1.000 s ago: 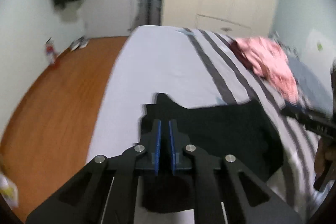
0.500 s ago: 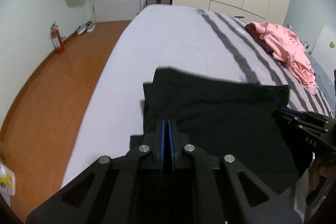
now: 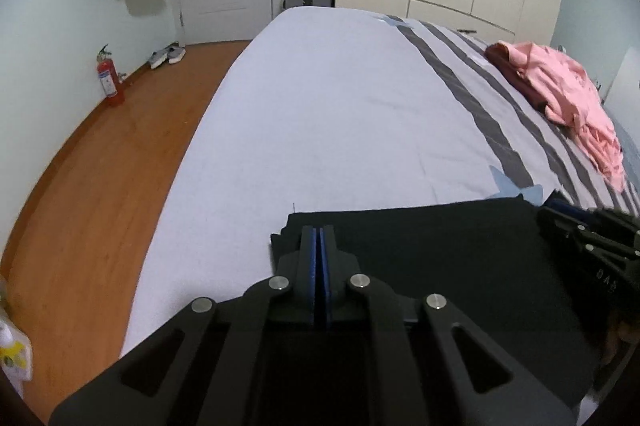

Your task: Fold clothes

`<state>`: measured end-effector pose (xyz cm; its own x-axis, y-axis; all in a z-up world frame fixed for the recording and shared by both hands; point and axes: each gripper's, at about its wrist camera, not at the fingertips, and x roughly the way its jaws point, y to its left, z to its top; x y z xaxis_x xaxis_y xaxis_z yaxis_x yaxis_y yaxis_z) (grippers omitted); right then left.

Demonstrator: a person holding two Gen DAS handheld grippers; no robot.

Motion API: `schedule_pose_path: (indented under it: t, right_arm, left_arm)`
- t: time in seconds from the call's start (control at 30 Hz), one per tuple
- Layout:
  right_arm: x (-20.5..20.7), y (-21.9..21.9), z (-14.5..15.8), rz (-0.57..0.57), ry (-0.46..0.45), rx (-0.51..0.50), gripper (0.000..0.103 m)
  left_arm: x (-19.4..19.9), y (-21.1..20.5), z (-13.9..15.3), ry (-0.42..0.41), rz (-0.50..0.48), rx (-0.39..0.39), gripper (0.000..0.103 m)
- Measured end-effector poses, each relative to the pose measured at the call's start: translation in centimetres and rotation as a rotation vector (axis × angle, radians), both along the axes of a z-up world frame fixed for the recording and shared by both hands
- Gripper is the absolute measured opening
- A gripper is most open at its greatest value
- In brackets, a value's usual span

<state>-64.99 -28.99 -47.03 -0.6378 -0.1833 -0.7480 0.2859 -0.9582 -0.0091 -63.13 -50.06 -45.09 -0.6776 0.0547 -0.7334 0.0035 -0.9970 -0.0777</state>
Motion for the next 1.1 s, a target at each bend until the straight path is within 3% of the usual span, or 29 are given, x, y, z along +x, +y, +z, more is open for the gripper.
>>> schedule_pose_path:
  t: [0.07,0.2,0.27,0.3,0.33,0.37,0.4,0.47,0.57,0.67,0.77,0.87,1.0,1.1]
  right_arm:
    - [-0.6,1.0,0.0,-0.017,-0.024,-0.074,0.015]
    - [-0.9,2.3,1.4,-0.034,-0.053,-0.153,0.014]
    - [-0.1,3.5,3.2,-0.067,-0.055,-0.181,0.019]
    - [0.4,4.3,4.4,-0.091,-0.051,-0.192,0.025]
    - [1.4,5.2,5.2,-0.094,-0.038,-0.188,0.029]
    - [2.4,6.0,6.0,-0.094,-0.023,-0.182,0.042]
    - [3.3,6.9,6.9,-0.094,-0.009,-0.176,0.057]
    - [5.3,8.6,8.5,-0.094,0.02,-0.163,0.069]
    - [8.2,11.2,11.0,-0.095,0.064,-0.145,0.075]
    - [12.1,13.7,11.7,-0.076,0.047,-0.081,0.077]
    - [16.2,16.2,12.4,-0.1,0.021,-0.037,0.083]
    - [20.2,19.0,13.3,-0.116,0.0,-0.054,0.086]
    - [24.7,24.2,15.4,-0.18,-0.004,-0.082,0.099]
    - [26.8,28.4,16.3,-0.204,0.0,-0.106,0.101]
  left_arm:
    - [-0.2,-0.7,0.0,-0.005,0.008,0.049,0.004]
    - [0.5,-0.9,1.9,0.003,0.037,0.066,0.006]
    - [1.7,-1.1,3.9,0.025,0.077,0.055,0.029]
    - [2.5,-1.1,5.0,0.037,0.087,0.057,0.033]
    - [3.1,-0.8,5.9,0.045,0.09,0.06,0.044]
    - [4.2,-0.5,6.8,0.053,0.095,0.054,0.058]
    - [5.5,0.0,7.6,0.062,0.093,0.044,0.061]
    - [8.4,1.2,9.1,0.08,0.076,0.035,0.071]
    - [13.2,3.9,11.1,0.106,0.041,0.042,0.088]
    - [16.3,7.4,11.7,0.065,-0.004,0.07,0.1]
    - [19.9,10.6,12.6,0.031,-0.023,0.063,0.102]
    - [21.8,15.0,13.3,-0.014,-0.02,0.046,0.102]
    - [24.9,20.9,14.2,-0.053,-0.014,0.066,0.102]
    - [27.1,26.4,15.5,-0.059,0.01,0.015,0.102]
